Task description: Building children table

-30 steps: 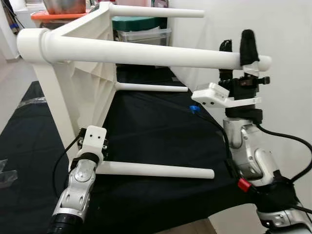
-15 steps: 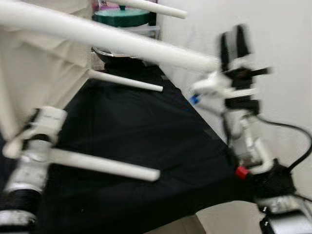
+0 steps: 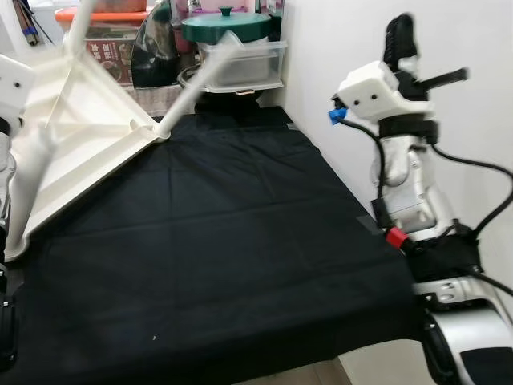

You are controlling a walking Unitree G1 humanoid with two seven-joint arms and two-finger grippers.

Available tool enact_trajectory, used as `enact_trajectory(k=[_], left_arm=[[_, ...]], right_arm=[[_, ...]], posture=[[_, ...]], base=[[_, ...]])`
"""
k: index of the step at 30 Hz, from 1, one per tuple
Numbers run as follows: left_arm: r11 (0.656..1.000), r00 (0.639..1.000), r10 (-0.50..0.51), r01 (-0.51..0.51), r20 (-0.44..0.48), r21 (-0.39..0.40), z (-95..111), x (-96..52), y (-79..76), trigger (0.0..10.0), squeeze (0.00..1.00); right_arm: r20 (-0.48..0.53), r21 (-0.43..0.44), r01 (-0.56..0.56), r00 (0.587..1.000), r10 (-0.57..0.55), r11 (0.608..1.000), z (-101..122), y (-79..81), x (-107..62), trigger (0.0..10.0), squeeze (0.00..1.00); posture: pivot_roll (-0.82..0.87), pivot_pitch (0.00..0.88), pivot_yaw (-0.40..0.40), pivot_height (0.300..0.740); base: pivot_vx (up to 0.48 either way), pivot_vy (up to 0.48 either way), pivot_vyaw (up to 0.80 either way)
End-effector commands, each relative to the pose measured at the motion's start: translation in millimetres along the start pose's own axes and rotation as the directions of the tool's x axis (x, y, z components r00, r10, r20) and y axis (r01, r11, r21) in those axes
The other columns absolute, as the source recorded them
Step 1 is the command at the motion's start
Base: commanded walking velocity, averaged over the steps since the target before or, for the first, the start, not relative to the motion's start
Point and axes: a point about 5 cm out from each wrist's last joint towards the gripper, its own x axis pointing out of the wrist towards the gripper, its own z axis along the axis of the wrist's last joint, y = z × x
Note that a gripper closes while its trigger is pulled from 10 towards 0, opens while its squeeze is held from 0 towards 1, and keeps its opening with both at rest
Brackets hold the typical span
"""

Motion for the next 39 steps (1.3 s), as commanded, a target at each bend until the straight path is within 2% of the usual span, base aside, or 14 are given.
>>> enact_trajectory(k=[1,4,5,6,7,8,9,14,16,20,21,26,37,39], left_arm=[[0.977,0.975,-0.210,0.208,-0.069,-0.041,-19.5,-25.5,-54.1,10.0,0.00],[0.976,0.974,-0.217,0.214,-0.070,-0.042,-21.4,-26.0,-56.2,10.0,0.00],[0.975,0.966,-0.213,0.200,-0.148,-0.099,-44.3,-43.6,-59.7,10.0,0.00],[0.975,0.966,-0.213,0.200,-0.148,-0.099,-44.3,-43.6,-59.7,10.0,0.00],[0.972,0.952,-0.227,0.208,-0.206,-0.108,-63.5,-59.2,-60.1,10.0,0.00],[0.972,0.952,-0.227,0.208,-0.206,-0.108,-63.5,-59.2,-60.1,10.0,0.00],[0.974,0.954,-0.207,0.179,-0.218,-0.142,-71.7,-65.8,-53.2,10.0,0.00],[0.974,0.966,-0.207,0.188,-0.155,-0.125,-66.7,-59.7,-45.6,10.0,0.00],[0.968,0.964,-0.242,0.231,-0.112,-0.100,-55.4,-53.4,-52.4,10.0,0.00],[0.942,0.947,-0.317,0.308,-0.052,-0.133,-35.2,-57.6,-74.7,10.0,0.00],[0.917,0.924,-0.383,0.380,-0.001,-0.121,-21.4,-66.9,-93.8,10.0,0.00],[0.907,0.917,-0.399,0.398,0.023,-0.134,-15.5,-79.3,-108.9,10.0,0.00],[0.914,0.930,-0.368,0.359,-0.012,-0.188,-19.0,-88.8,-111.4,10.0,0.00],[0.921,0.933,-0.357,0.343,-0.046,-0.187,-25.0,-87.5,-103.1,10.0,0.00]], right_arm=[[-0.026,0.055,-0.080,0.996,0.082,0.995,1.3,14.6,-8.4,10.0,0.00],[-0.021,0.057,-0.082,0.996,0.083,0.995,1.2,15.2,-7.4,10.0,0.00],[-0.066,0.153,-0.044,0.996,0.055,0.987,1.3,8.9,-3.1,10.0,0.00],[-0.066,0.153,-0.044,0.996,0.055,0.987,1.3,8.9,-3.1,10.0,0.00],[-0.114,0.216,0.055,0.993,-0.030,0.975,-2.1,-10.5,4.6,10.0,0.00],[-0.114,0.216,0.055,0.993,-0.030,0.975,-2.1,-10.5,4.6,10.0,0.00],[-0.140,0.241,0.145,0.984,-0.113,0.960,-4.4,-29.0,9.3,10.0,0.00],[-0.187,0.278,0.180,0.974,-0.131,0.944,-10.5,-36.3,10.9,10.0,0.00],[-0.332,0.363,0.145,0.943,-0.017,0.921,-24.1,-14.1,-0.5,10.0,0.00],[-0.393,0.424,0.082,0.914,0.102,0.902,-32.4,10.1,-17.1,10.0,0.00],[-0.412,0.492,0.057,0.894,0.175,0.869,-35.8,23.4,-26.7,10.0,0.00],[-0.391,0.522,0.000,0.888,0.240,0.853,-37.0,31.6,-35.4,10.0,0.00],[-0.415,0.582,-0.101,0.816,0.402,0.807,-46.5,55.1,-68.7,10.0,0.00],[-0.424,0.583,-0.110,0.804,0.417,0.805,-47.4,56.4,-73.0,10.0,0.00]], posture=[[0.06,0.026,-0.031,0.740],[0.06,0.026,-0.031,0.740],[0.01,0.033,-0.010,0.740],[0.01,0.033,-0.010,0.740],[0.01,0.041,-0.026,0.740],[0.01,0.041,-0.026,0.740],[0.02,0.041,-0.034,0.740],[0.02,0.031,-0.018,0.740],[0.03,0.024,-0.028,0.740],[0.04,0.013,-0.030,0.740],[0.04,0.010,-0.036,0.740],[0.03,0.006,-0.032,0.740],[0.04,0.012,-0.038,0.740],[0.04,0.019,-0.041,0.740]], base=[[0.000,0.000,0.00],[0.000,0.000,0.00],[0.000,0.000,0.00],[0.000,0.000,0.00],[0.000,0.000,0.00],[0.000,0.000,0.00],[0.000,0.000,0.00],[0.000,0.000,0.00],[0.000,0.000,0.00],[0.000,0.000,0.00],[0.000,0.000,0.00],[0.000,0.000,0.00],[0.000,0.000,0.00],[0.000,0.000,0.00]])
